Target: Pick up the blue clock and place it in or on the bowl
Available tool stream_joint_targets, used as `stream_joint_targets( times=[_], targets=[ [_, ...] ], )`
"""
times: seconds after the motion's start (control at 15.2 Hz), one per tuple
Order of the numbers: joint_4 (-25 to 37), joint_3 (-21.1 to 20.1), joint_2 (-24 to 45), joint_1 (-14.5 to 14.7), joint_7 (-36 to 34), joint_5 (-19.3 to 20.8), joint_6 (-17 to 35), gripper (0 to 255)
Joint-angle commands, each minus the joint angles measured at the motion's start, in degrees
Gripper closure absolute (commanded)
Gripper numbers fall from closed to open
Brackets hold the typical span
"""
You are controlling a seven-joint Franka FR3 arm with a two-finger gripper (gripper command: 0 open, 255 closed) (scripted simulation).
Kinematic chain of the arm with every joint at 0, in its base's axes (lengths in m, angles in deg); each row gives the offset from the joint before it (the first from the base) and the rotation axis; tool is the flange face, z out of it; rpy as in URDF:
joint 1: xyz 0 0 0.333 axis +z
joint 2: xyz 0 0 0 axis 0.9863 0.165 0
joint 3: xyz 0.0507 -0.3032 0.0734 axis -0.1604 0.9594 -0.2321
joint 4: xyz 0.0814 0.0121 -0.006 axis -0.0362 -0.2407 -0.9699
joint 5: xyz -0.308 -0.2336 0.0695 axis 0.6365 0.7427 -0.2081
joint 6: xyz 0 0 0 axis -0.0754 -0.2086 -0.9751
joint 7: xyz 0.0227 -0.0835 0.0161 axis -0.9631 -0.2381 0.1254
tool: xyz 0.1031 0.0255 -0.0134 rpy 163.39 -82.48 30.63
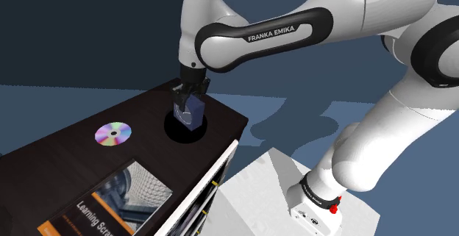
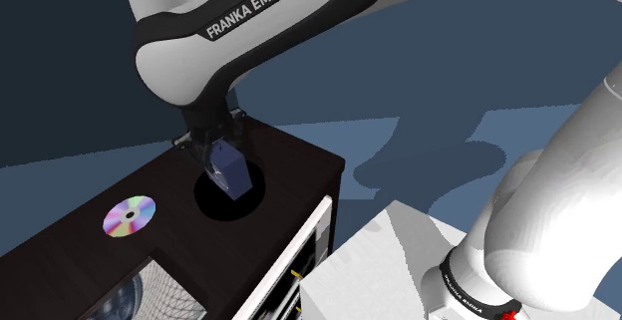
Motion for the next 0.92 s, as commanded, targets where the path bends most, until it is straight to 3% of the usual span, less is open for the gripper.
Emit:
stream_joint_targets(
  times=[0.0, 0.07, 0.4, 0.66, 0.86],
  targets=[
    [0.0, 0.0, 0.0, 0.0, 0.0, 0.0, 0.0, 255],
    [0.0, 0.0, 0.0, 0.0, 0.0, 0.0, 0.0, 0],
    [0.0, 0.0, 0.0, 0.0, 0.0, 0.0, 0.0, 0],
    [5.0, 0.2, -2.3, -0.1, 0.6, -0.9, -7.1, 0],
    [5.0, 0.2, -2.3, -0.1, 0.6, -0.9, -7.1, 0]
  ],
)
